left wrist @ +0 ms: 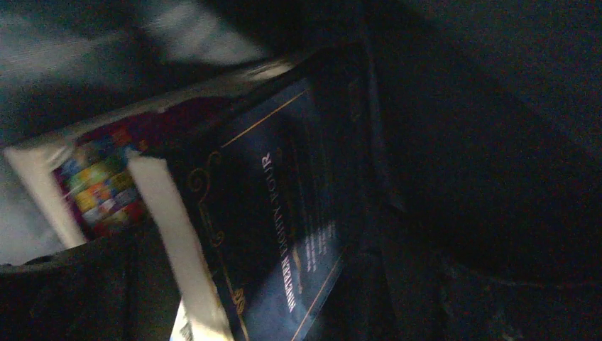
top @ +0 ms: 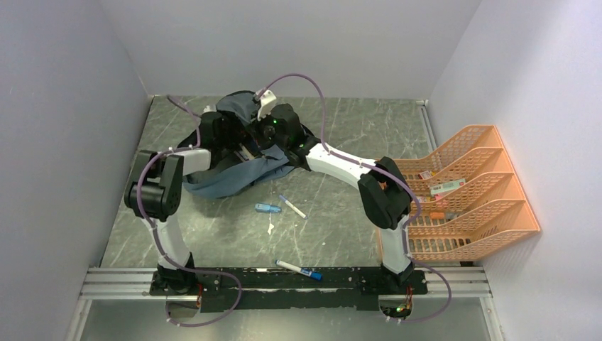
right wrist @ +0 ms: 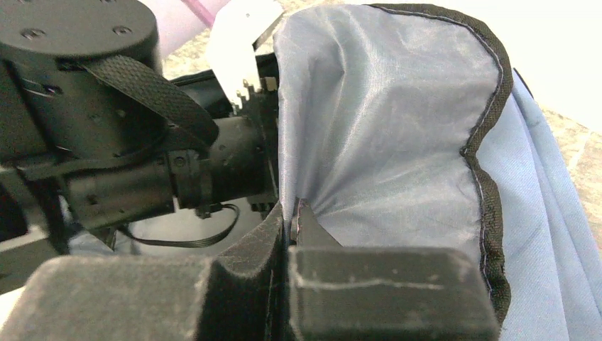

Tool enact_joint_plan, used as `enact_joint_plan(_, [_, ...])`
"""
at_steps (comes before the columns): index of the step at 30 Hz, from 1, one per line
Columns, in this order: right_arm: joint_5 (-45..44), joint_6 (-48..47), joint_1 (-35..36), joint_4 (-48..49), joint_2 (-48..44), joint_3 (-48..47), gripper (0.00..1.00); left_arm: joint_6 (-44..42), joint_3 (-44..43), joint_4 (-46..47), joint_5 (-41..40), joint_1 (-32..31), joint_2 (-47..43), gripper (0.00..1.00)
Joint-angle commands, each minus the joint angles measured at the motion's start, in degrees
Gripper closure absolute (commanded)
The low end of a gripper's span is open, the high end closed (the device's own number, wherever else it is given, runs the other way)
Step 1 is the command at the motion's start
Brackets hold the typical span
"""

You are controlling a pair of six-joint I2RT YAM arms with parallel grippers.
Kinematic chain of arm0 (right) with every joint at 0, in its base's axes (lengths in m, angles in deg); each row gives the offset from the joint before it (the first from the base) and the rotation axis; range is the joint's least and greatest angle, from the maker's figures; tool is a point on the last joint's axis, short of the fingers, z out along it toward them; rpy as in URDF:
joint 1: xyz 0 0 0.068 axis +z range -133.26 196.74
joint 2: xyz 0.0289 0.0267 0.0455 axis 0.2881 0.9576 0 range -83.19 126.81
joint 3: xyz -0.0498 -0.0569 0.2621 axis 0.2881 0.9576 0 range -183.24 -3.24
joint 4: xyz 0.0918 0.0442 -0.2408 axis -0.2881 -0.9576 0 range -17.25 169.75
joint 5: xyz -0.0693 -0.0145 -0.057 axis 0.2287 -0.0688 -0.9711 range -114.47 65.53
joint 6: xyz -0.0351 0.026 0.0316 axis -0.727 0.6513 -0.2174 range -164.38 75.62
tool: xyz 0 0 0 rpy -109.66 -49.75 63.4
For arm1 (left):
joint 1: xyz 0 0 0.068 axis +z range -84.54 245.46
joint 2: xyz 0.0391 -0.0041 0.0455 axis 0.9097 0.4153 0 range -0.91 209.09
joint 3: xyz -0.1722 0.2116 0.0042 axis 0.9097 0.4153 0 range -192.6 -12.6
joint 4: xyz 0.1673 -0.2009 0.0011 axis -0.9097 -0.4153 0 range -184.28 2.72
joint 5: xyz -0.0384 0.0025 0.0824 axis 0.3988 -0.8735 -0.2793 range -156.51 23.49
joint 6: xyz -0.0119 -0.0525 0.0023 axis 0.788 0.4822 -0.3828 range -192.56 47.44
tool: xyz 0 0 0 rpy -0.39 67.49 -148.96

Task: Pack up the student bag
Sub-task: Place the book in the student bag.

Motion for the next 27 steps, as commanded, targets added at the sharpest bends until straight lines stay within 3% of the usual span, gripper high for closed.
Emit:
enact_joint_plan(1, [0.2,-0.3,0.2,3.4,-2.1,-1.3,1.00,-6.1,-2.5,-9.8,-3.5,0.9,-7.7,0.02])
enact_joint_plan(7, [-2.3,-2.8,-0.3,1.4,-1.2,-1.8,1.00,-10.4,-0.7,-24.1,-6.1,3.2,-19.4,0.02])
enact_joint_plan(14, [-5.7,-4.6,-2.4,0.8,-2.3,-0.1,1.00,-16.3,3.4,-33.8,-7.8,4.8,-35.5,0.02])
enact_joint_plan(20, [-8.3,-7.1,-5.2,-1.8,-4.6,0.6,1.00,-24.9,0.6,-41.3,-11.0,4.9,-37.2,0.02])
enact_joint_plan(27, [-11.8,-11.4,-7.8,-3.1,-5.7,2.3,1.00,-28.9,0.3,-44.0,-14.7,4.9,-36.9,0.02])
